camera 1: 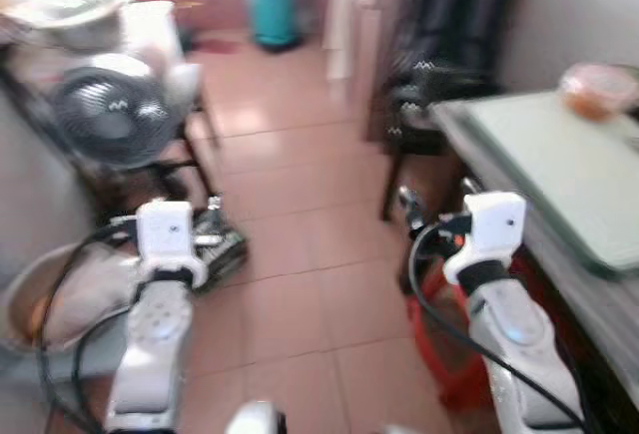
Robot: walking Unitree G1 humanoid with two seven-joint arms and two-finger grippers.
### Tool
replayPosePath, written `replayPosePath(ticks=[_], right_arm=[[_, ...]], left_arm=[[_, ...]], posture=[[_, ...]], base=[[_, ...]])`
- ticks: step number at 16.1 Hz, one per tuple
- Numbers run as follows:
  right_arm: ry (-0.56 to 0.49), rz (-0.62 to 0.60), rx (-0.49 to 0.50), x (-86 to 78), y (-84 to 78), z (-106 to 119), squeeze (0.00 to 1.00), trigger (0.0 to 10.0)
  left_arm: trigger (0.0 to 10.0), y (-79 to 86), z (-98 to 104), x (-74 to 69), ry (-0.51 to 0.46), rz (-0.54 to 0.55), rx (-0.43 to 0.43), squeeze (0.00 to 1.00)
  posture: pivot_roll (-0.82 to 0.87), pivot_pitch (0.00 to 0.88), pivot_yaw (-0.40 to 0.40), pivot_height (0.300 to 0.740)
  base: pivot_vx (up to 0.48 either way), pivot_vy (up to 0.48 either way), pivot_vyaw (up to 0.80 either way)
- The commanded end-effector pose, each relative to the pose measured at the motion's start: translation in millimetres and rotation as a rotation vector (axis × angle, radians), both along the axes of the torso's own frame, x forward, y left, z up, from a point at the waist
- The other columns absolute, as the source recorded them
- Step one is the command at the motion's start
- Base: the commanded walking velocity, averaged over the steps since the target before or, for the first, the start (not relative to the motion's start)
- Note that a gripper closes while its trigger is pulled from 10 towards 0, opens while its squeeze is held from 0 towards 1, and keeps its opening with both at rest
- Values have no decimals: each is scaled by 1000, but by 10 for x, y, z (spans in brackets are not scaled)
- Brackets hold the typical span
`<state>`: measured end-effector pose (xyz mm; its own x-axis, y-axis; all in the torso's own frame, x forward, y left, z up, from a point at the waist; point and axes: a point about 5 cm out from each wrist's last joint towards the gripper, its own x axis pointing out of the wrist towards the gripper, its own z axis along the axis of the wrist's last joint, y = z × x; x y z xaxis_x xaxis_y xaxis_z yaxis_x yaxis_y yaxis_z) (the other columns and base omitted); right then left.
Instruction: Setting the table
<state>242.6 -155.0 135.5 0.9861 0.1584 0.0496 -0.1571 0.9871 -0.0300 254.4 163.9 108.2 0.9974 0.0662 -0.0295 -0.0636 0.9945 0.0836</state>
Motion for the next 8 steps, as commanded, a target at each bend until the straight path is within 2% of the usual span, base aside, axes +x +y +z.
replayPosePath(ticks=[1, 6, 8], right_arm=[[-9, 17, 15, 9, 43, 21, 0, 10000], [-5, 25, 21, 33, 77, -1, 0, 10000], [33, -78, -31, 22, -67, -104, 0, 10000]], left_arm=[[10000, 50, 33, 12, -1, 9, 5, 0], [10000, 122, -29, -51, 16, 30, 25, 0], [10000, 184, -99, -59, 50, 38, 40, 0]], posture=[[0, 0, -13, 731], [14, 0, -12, 731], [7, 0, -6, 731]], base=[[0, 0, 800], [0, 0, 800], [0, 446, 0]])
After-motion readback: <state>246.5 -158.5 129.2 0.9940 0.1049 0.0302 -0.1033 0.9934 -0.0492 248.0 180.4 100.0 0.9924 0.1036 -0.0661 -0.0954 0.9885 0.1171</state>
